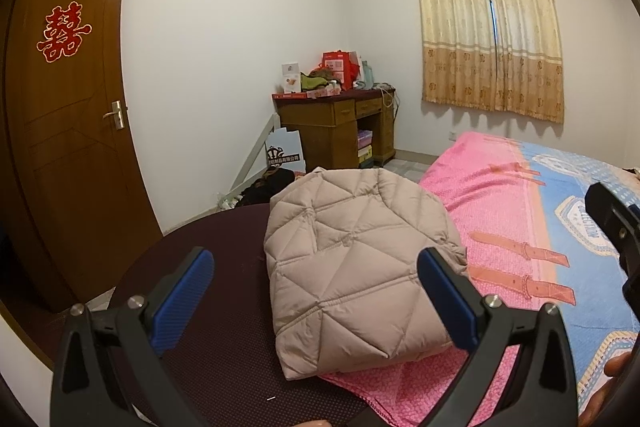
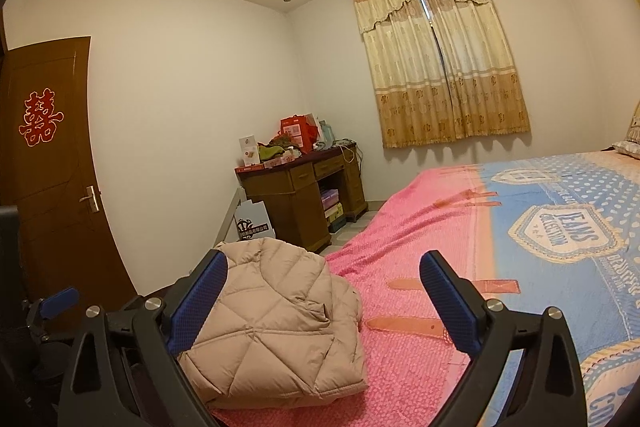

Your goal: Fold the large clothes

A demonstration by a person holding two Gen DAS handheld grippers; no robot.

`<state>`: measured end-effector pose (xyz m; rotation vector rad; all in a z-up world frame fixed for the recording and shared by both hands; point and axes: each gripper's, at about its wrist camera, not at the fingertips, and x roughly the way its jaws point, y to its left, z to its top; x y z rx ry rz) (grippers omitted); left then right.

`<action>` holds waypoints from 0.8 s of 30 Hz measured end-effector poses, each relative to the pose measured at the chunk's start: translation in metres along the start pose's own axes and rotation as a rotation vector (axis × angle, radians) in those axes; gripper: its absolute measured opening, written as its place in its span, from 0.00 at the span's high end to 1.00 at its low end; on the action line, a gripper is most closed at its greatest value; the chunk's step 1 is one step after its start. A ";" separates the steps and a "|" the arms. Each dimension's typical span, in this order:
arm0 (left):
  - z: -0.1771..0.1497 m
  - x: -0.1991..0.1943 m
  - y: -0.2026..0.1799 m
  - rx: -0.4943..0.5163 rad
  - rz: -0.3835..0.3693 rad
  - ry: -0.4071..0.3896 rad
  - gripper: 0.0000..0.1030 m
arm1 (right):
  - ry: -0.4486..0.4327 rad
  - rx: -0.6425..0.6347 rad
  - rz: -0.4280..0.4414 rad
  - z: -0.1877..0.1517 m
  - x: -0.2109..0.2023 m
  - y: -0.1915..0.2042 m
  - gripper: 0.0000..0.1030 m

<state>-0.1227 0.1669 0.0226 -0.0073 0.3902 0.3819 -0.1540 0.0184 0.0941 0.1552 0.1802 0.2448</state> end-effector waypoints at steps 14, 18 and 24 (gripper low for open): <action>0.000 0.000 0.000 -0.008 0.003 0.013 0.00 | 0.021 0.007 0.014 -0.001 0.005 -0.001 0.05; 0.000 -0.001 -0.001 -0.004 0.001 0.011 0.00 | 0.032 0.013 0.020 -0.003 0.007 -0.001 0.05; -0.001 0.002 -0.001 -0.003 0.000 0.015 0.00 | 0.032 0.015 0.021 -0.004 0.007 -0.001 0.05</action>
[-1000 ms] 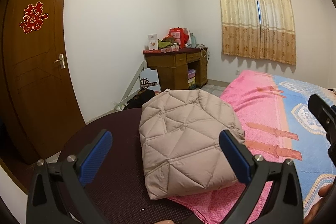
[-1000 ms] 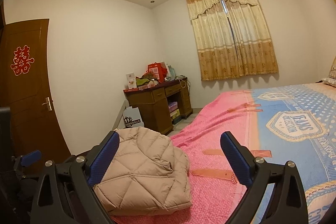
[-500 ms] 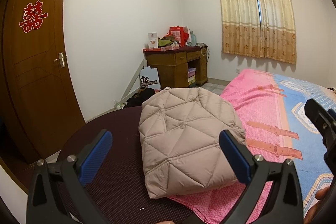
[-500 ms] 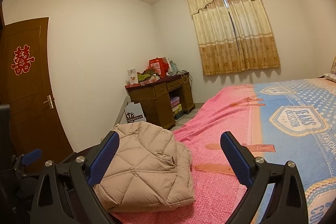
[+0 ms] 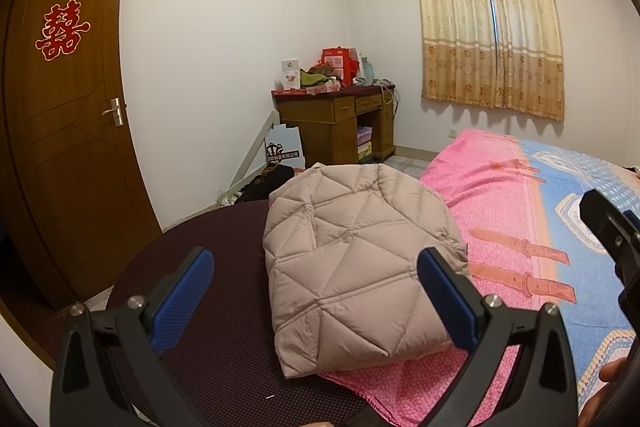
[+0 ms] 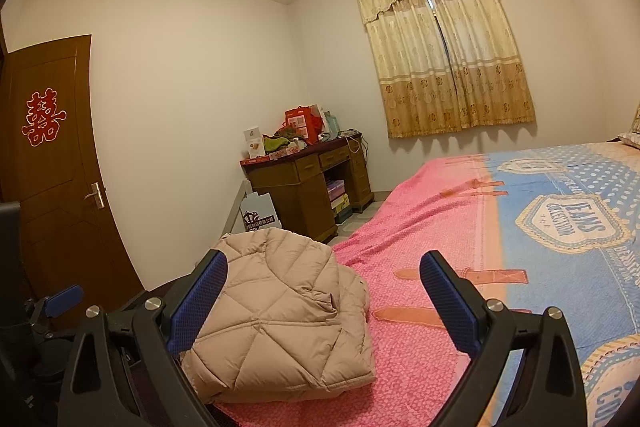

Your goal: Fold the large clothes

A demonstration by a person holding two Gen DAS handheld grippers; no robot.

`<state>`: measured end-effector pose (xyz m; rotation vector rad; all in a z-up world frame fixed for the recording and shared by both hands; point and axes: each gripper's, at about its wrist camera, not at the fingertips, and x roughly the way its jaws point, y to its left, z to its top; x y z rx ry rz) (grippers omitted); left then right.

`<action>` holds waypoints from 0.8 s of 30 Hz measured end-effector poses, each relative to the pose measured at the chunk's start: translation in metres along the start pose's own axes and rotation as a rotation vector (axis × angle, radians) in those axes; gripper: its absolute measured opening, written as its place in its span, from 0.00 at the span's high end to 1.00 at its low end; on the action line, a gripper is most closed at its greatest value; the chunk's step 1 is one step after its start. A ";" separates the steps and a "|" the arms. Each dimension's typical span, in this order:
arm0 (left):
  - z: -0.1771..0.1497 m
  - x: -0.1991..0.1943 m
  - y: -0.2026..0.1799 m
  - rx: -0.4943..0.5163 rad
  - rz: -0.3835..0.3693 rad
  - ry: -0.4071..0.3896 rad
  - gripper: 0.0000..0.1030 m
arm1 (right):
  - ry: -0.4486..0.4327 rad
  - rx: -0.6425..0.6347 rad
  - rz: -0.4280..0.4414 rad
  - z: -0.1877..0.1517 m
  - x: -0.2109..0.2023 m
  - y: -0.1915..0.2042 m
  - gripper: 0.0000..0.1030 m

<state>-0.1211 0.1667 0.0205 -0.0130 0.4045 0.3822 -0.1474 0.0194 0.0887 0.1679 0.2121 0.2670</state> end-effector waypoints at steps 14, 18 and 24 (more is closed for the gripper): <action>-0.002 0.002 0.001 -0.001 0.002 0.003 0.00 | 0.000 0.003 0.003 -0.001 0.000 0.001 0.05; -0.002 0.003 0.001 -0.003 0.000 0.005 0.00 | 0.004 0.007 0.008 -0.001 0.000 -0.001 0.05; -0.002 0.003 0.002 -0.003 -0.001 0.006 0.00 | 0.008 0.013 0.011 -0.002 0.001 0.001 0.05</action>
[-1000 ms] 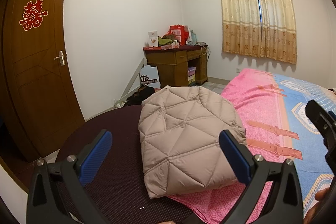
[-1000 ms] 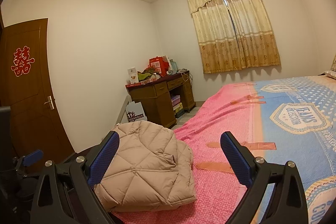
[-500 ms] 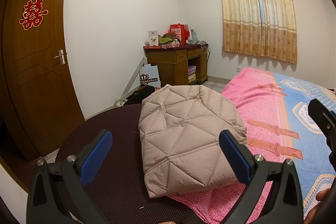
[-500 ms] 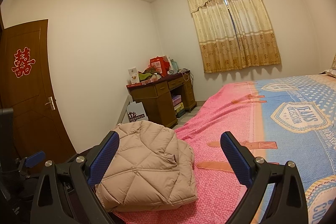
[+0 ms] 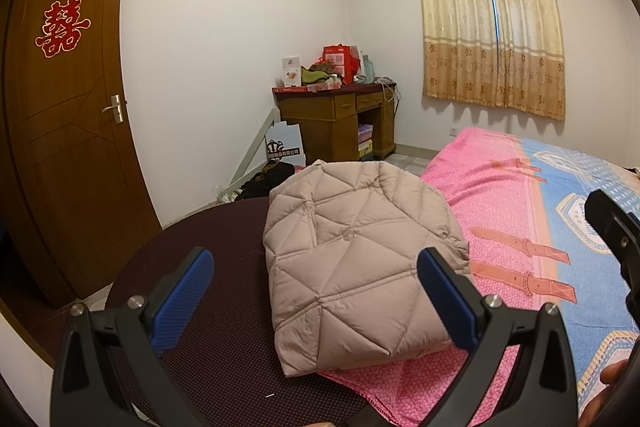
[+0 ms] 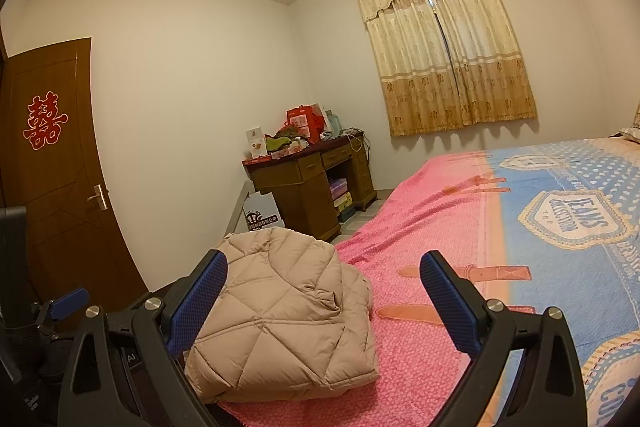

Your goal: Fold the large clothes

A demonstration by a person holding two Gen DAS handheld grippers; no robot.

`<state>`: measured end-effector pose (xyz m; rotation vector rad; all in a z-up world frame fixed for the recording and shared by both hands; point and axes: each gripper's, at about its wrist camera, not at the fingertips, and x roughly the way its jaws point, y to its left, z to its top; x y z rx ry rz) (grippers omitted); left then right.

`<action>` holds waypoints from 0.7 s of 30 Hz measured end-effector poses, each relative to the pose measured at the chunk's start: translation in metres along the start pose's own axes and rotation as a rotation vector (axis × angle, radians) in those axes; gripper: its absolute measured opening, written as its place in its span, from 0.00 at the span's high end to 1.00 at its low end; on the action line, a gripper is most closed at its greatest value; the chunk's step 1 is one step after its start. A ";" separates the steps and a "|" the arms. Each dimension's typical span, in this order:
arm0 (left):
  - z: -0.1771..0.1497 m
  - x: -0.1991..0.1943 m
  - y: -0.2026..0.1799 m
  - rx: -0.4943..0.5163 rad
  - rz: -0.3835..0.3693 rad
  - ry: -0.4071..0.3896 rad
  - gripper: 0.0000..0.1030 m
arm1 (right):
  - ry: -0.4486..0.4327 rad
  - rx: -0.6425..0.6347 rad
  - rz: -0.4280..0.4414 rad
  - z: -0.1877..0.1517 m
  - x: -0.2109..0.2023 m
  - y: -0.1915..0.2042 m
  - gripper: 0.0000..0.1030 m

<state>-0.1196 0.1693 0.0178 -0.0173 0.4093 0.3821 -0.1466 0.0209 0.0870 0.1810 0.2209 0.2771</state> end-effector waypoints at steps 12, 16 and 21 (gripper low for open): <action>0.001 0.001 0.001 0.000 0.000 0.000 0.00 | 0.002 0.003 0.000 -0.001 0.000 0.000 0.05; 0.000 0.002 0.002 0.001 0.006 0.002 0.00 | 0.005 0.005 0.000 -0.001 0.001 -0.002 0.05; -0.001 0.003 0.002 -0.002 0.011 0.003 0.00 | 0.005 0.004 0.000 -0.001 0.000 -0.001 0.05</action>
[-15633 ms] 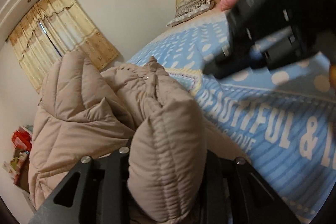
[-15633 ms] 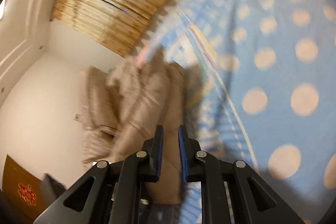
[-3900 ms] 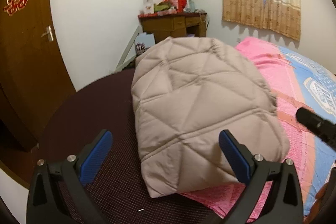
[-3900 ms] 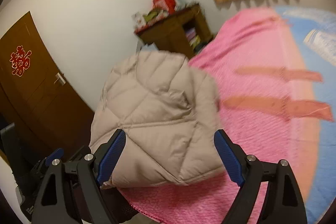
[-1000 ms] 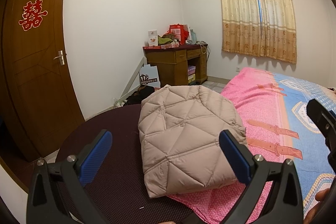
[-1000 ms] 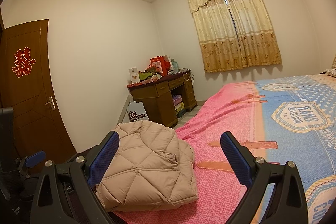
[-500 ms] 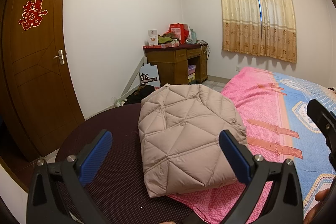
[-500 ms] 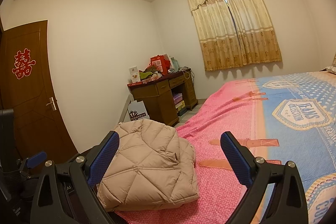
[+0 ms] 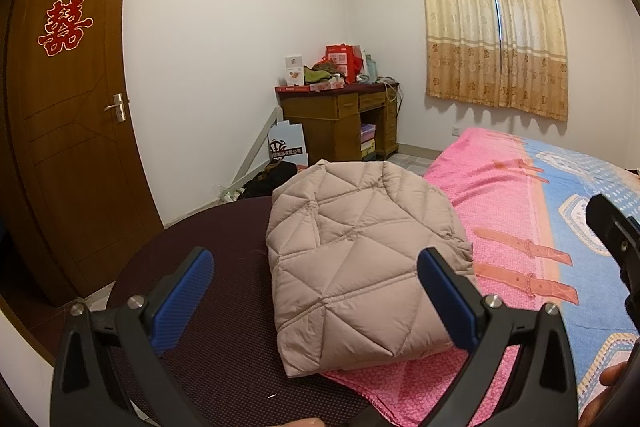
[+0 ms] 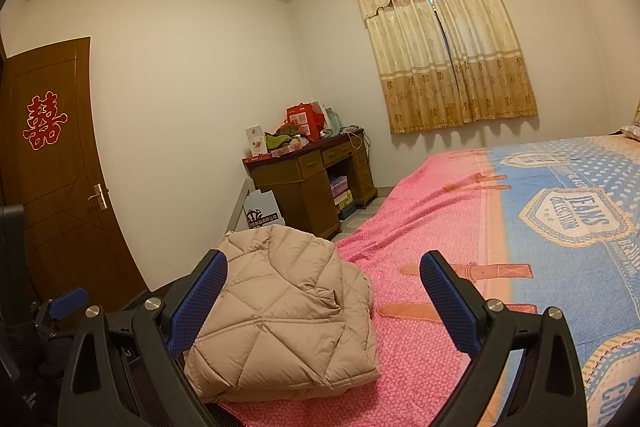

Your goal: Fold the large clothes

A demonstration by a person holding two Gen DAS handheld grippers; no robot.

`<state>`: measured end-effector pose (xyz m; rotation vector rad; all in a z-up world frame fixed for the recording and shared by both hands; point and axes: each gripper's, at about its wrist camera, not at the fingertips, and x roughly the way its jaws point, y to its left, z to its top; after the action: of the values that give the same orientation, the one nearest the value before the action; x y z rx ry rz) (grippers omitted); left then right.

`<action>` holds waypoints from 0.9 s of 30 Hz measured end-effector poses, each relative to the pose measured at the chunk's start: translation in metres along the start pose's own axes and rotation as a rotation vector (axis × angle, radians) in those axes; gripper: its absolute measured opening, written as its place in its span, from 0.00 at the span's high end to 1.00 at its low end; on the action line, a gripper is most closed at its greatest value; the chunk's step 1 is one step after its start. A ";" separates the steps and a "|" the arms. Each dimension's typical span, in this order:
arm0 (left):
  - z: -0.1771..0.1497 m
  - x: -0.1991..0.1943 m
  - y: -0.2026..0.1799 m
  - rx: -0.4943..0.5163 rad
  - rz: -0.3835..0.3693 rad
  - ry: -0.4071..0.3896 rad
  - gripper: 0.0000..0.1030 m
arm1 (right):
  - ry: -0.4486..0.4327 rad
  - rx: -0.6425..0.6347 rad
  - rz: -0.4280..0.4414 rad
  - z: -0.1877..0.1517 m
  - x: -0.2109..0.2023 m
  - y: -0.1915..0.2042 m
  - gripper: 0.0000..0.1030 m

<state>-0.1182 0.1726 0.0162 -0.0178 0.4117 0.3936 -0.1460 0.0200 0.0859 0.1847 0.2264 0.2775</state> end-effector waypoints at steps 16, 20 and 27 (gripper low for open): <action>0.000 0.007 0.004 0.017 0.019 0.009 0.00 | 0.016 0.005 0.003 -0.002 0.002 -0.007 0.05; 0.001 0.008 0.007 -0.004 -0.004 0.020 0.00 | 0.018 0.008 0.001 -0.003 0.002 -0.008 0.05; 0.000 0.013 0.013 -0.009 -0.011 0.023 0.00 | 0.027 0.016 0.005 -0.005 0.003 -0.011 0.05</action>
<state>-0.1120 0.1896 0.0124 -0.0334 0.4329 0.3851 -0.1418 0.0110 0.0778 0.1971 0.2549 0.2836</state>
